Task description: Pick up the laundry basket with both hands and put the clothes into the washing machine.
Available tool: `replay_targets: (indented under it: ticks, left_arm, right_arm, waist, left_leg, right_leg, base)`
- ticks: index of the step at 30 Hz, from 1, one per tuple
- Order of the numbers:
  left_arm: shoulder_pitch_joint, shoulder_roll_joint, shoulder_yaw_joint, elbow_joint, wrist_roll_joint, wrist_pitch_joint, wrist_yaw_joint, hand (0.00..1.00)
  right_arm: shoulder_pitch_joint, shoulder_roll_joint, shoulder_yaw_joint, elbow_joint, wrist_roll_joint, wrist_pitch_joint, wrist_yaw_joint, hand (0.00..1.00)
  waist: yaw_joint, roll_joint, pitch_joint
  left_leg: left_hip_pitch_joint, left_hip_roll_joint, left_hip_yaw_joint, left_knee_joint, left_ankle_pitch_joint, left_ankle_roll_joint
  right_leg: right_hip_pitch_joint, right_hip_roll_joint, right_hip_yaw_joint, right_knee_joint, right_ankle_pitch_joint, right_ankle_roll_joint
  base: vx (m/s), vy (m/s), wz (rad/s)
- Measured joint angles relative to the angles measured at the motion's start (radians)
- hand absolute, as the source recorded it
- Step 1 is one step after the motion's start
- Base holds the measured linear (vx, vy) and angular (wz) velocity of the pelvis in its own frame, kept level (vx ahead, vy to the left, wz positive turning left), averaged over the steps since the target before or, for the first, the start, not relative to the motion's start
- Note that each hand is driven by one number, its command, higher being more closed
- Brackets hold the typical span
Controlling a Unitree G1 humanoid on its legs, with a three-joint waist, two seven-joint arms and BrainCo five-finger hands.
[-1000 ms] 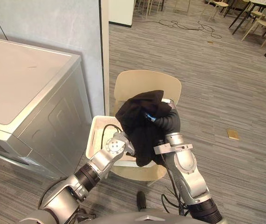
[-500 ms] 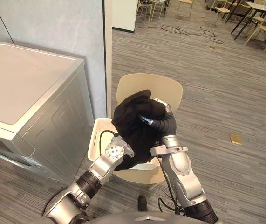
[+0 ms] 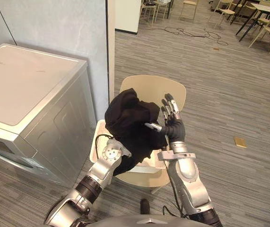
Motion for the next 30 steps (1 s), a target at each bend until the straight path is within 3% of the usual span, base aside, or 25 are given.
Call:
replay_targets:
  ticks: [3, 10, 18, 22, 30]
  left_arm:
    - [0.003, 0.000, 0.045, 0.000, 0.018, 0.000, -0.002, 1.00]
    - [0.071, -0.001, 0.137, -0.021, 0.037, 0.000, -0.022, 1.00]
    - [0.147, 0.001, 0.229, -0.102, 0.039, 0.000, -0.033, 1.00]
    - [0.190, 0.004, 0.271, -0.143, 0.039, 0.000, -0.045, 1.00]
    - [0.298, 0.003, 0.418, -0.334, 0.040, -0.002, -0.044, 1.00]
  right_arm:
    - [0.000, -0.013, -0.145, 0.003, -0.005, 0.015, -0.005, 0.00]
    - [0.003, -0.047, -0.353, 0.005, -0.080, 0.037, -0.042, 0.00]
    - [0.032, -0.042, -0.443, 0.042, -0.082, 0.045, -0.073, 0.00]
    - [0.101, -0.001, -0.476, 0.077, -0.135, 0.065, -0.072, 0.00]
    - [0.152, 0.023, -0.702, 0.395, -0.236, 0.172, -0.086, 0.00]
  waist:
    - [0.004, 0.006, -0.008]
    - [-0.001, 0.041, -0.029]
    - [0.001, 0.045, -0.035]
    - [-0.002, 0.047, -0.038]
    - [-0.001, 0.054, -0.033]
  left_leg:
    - [0.013, -0.001, -0.006, 0.000, -0.001, 0.001]
    - [0.074, -0.003, -0.007, 0.000, -0.016, -0.003]
    - [0.114, -0.004, 0.001, 0.000, -0.032, -0.014]
    - [0.125, -0.003, 0.001, 0.000, -0.034, -0.015]
    - [0.120, 0.003, -0.033, 0.000, -0.041, -0.012]
  right_leg:
    - [0.018, -0.002, -0.009, -0.002, -0.004, -0.001]
    - [0.077, -0.005, -0.013, 0.007, -0.021, -0.001]
    - [0.089, -0.005, 0.006, 0.026, -0.033, 0.002]
    - [0.095, -0.002, 0.008, 0.031, -0.036, 0.000]
    - [0.123, 0.000, -0.016, 0.027, -0.042, 0.000]
  base:
    - [0.00, -0.002, 0.06]
    - [0.00, 0.000, 0.01]
    - [-0.01, 0.004, -0.06]
    - [0.01, -0.001, -0.03]
    - [0.00, -0.005, 0.08]
